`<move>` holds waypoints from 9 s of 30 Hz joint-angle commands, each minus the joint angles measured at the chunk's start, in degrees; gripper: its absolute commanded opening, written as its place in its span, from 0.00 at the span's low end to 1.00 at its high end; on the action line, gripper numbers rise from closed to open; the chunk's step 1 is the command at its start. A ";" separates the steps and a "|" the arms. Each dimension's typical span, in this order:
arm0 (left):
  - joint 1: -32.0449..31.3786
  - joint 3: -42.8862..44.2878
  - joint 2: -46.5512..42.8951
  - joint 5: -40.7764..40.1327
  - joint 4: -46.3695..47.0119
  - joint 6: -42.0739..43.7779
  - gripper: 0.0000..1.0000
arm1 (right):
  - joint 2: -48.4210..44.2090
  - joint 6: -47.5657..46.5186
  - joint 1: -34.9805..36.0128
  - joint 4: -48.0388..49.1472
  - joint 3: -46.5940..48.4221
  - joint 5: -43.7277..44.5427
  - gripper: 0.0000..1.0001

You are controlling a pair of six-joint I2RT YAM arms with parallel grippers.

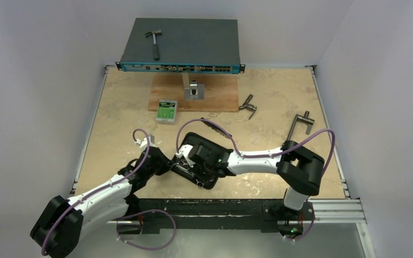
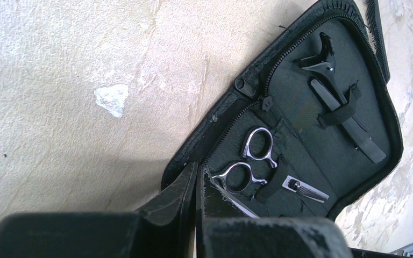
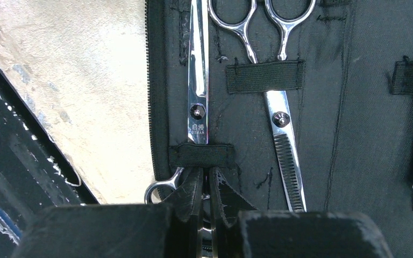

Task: Sort the hair-cutting tools
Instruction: Place the scissors in the hairdressing tool bag, then adjust the hairdressing tool bag at the center of the board, then adjust the scissors in the hairdressing tool bag.

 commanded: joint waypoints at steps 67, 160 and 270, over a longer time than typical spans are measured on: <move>-0.92 3.73 -4.48 10.71 -11.99 4.90 0.28 | -12.33 11.94 -22.53 18.25 -14.66 -0.75 0.60; -14.67 20.09 16.36 9.76 -12.21 11.40 0.41 | -24.56 32.39 -18.60 30.51 -33.38 -7.74 0.00; -6.98 28.44 33.78 8.47 -2.37 11.32 0.44 | -26.00 27.63 -17.20 24.48 -33.08 -5.80 0.00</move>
